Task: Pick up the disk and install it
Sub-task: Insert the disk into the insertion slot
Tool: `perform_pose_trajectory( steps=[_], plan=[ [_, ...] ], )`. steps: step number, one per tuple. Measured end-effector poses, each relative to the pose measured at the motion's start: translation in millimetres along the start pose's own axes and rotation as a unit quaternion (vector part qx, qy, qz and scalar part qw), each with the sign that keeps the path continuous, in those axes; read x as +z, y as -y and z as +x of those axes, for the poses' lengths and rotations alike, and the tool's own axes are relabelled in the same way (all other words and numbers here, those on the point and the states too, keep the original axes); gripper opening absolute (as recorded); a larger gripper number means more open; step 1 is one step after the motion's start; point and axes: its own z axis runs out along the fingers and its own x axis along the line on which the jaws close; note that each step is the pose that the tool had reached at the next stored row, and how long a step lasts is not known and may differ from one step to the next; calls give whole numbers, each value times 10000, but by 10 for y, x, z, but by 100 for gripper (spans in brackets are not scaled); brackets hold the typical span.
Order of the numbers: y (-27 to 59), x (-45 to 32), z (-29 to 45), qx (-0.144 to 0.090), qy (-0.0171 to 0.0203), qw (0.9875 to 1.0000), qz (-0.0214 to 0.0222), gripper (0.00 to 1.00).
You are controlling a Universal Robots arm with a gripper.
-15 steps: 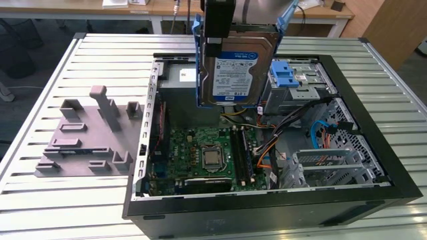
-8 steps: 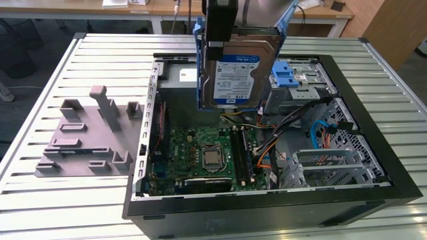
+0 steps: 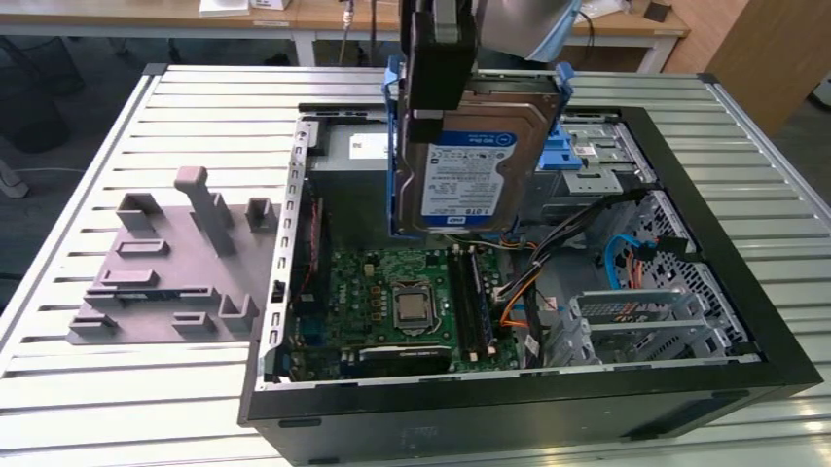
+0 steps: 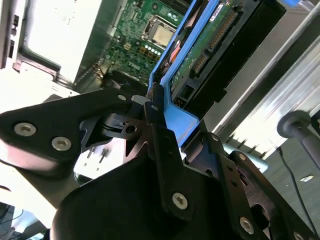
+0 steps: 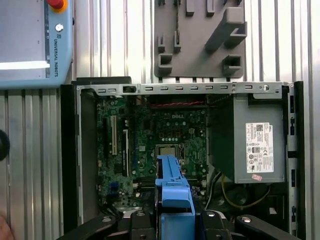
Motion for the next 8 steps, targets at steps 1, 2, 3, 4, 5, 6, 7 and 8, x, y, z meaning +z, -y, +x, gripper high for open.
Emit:
perform_pose_trajectory(
  steps=[1, 2, 3, 4, 5, 6, 7, 8],
  plan=[
    [10, 2, 28, 0, 1, 10000, 0, 37],
    [22, 3, 55, -1, 2, 10000, 1, 37],
    [34, 4, 80, 0, 1, 10000, 1, 37],
    [49, 3, 103, 0, 1, 10000, 0, 37],
    [65, 3, 124, 0, 0, 10000, 0, 37],
    [83, 4, 147, 0, 1, 10000, 0, 37],
    [103, 5, 167, 0, 1, 10000, 0, 37],
    [124, 6, 185, 0, 2, 10000, 1, 37]
  ],
)
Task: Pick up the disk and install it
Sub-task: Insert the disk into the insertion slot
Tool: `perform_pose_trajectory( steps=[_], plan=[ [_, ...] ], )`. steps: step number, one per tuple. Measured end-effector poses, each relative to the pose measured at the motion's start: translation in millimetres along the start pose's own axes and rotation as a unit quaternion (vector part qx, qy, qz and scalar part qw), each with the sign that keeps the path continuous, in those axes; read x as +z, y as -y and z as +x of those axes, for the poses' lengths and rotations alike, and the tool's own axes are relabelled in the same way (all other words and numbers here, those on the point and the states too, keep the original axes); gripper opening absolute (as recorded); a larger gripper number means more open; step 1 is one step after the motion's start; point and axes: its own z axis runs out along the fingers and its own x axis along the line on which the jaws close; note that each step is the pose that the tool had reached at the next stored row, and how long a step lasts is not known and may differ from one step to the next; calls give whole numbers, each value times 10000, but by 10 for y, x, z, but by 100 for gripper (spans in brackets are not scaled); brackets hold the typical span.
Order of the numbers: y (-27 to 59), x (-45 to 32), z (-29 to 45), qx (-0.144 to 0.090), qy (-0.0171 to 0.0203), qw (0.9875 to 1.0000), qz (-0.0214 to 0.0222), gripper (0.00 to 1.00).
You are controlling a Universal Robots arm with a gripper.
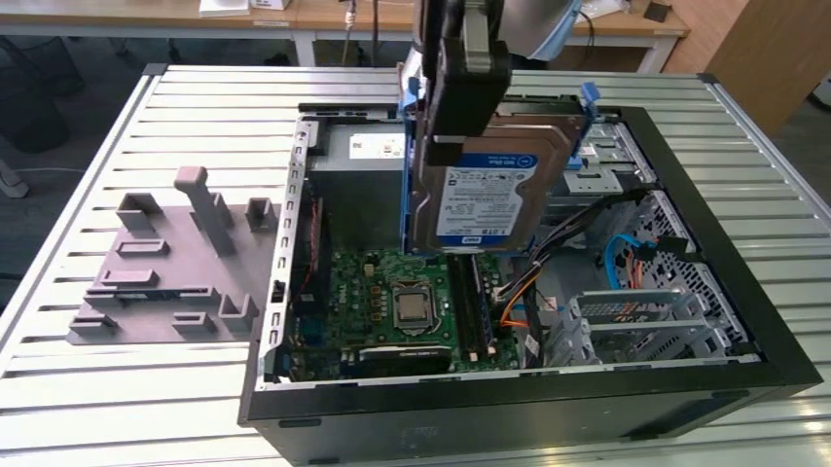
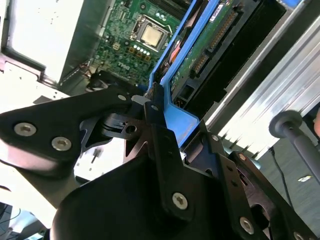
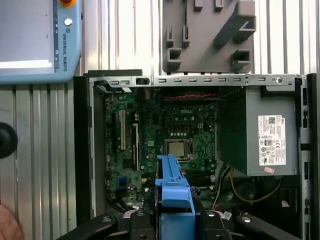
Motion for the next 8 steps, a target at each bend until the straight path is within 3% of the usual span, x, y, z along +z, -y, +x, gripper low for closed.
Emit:
perform_pose_trajectory(
  steps=[8],
  plan=[
    [205, 3, 107, 0, -1, 10000, 0, 37]
  ],
)
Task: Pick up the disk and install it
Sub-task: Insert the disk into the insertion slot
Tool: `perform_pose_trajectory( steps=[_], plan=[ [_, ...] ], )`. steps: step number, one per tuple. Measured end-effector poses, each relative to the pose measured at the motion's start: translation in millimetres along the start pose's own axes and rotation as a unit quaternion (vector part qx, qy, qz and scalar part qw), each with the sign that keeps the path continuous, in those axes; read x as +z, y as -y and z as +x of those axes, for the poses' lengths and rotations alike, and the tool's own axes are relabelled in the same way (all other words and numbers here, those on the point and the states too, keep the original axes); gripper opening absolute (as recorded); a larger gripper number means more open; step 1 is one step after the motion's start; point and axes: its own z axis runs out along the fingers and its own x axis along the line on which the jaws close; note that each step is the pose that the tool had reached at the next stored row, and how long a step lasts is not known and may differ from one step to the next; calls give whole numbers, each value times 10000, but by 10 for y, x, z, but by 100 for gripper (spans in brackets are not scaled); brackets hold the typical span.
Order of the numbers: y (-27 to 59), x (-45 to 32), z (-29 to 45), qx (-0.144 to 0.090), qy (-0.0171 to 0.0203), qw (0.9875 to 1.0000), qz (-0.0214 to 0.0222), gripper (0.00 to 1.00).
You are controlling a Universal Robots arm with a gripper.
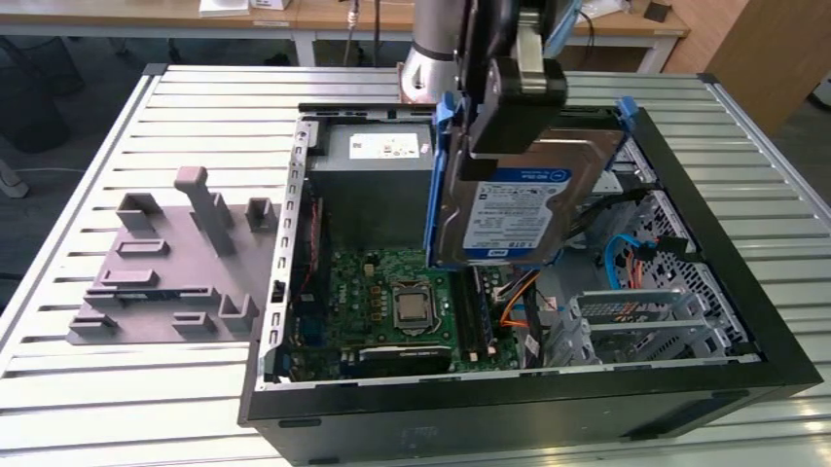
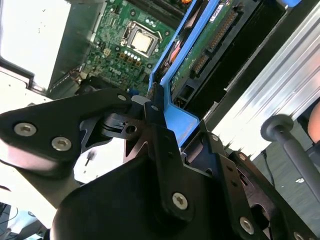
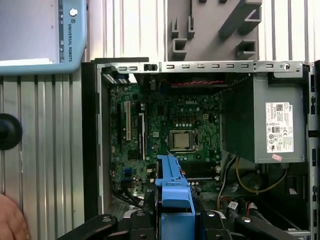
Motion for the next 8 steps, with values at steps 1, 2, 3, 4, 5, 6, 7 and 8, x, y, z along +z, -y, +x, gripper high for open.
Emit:
perform_pose_trajectory(
  steps=[1, 2, 3, 4, 5, 6, 7, 8],
  plan=[
    [27, 1, 11, 0, 0, 10000, 0, 37],
    [55, 2, 22, 0, 0, 10000, 0, 37],
    [80, 4, 35, 0, 0, 10000, 0, 37],
    [101, 6, 49, 0, 0, 10000, 0, 37],
    [120, 8, 64, 0, 0, 10000, 0, 37],
    [135, 10, 83, 0, 0, 10000, 0, 37],
    [147, 12, 103, 0, 0, 10000, 0, 37],
    [157, 12, 125, 0, -1, 10000, 0, 37]
  ],
)
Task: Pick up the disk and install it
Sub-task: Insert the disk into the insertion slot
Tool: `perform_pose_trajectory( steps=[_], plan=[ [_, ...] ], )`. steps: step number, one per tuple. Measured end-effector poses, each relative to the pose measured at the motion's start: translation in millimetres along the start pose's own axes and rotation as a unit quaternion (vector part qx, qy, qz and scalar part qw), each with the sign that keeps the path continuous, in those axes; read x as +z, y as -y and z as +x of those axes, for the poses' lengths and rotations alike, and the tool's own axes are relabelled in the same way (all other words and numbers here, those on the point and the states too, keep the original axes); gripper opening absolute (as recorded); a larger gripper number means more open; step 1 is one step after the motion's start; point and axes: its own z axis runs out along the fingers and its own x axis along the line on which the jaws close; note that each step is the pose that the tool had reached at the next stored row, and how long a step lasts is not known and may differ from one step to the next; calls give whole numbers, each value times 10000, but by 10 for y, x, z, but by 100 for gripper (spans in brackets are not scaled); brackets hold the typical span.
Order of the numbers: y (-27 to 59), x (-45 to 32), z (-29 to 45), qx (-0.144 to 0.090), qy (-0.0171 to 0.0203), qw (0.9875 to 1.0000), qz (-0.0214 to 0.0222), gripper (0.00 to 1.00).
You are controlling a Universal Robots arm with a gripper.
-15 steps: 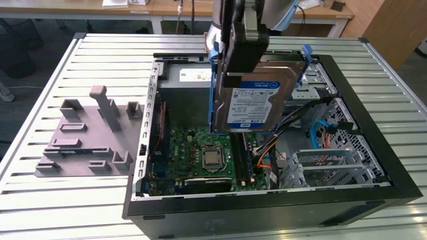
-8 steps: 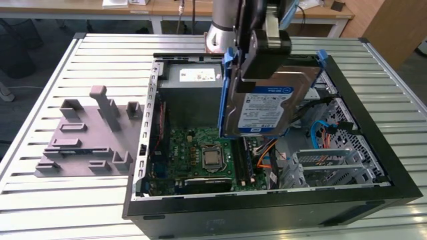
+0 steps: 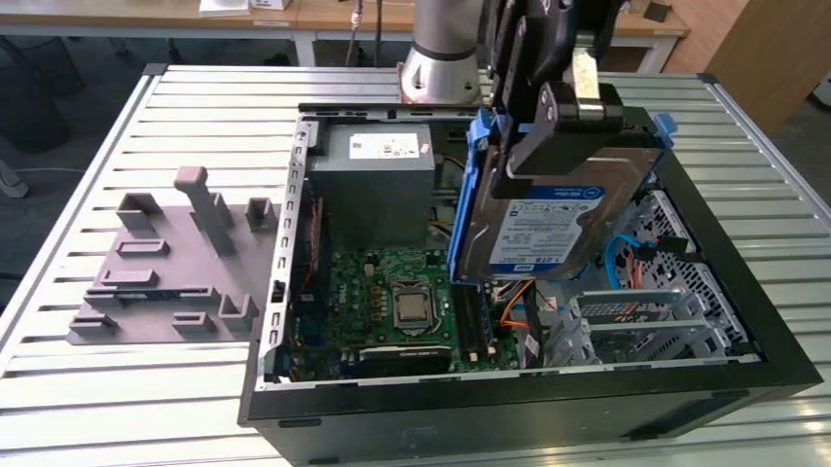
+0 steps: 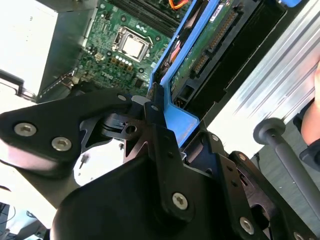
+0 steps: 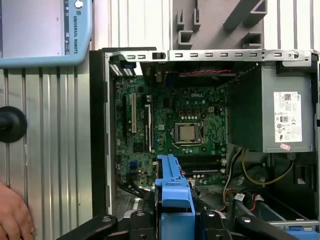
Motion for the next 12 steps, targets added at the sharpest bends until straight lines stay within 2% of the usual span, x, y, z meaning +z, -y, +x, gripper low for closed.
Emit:
perform_pose_trajectory(
  steps=[6, 12],
  plan=[
    [56, 5, 108, 0, 1, 10000, 0, 37],
    [145, 10, 148, 0, 2, 10000, 1, 37]
  ],
)
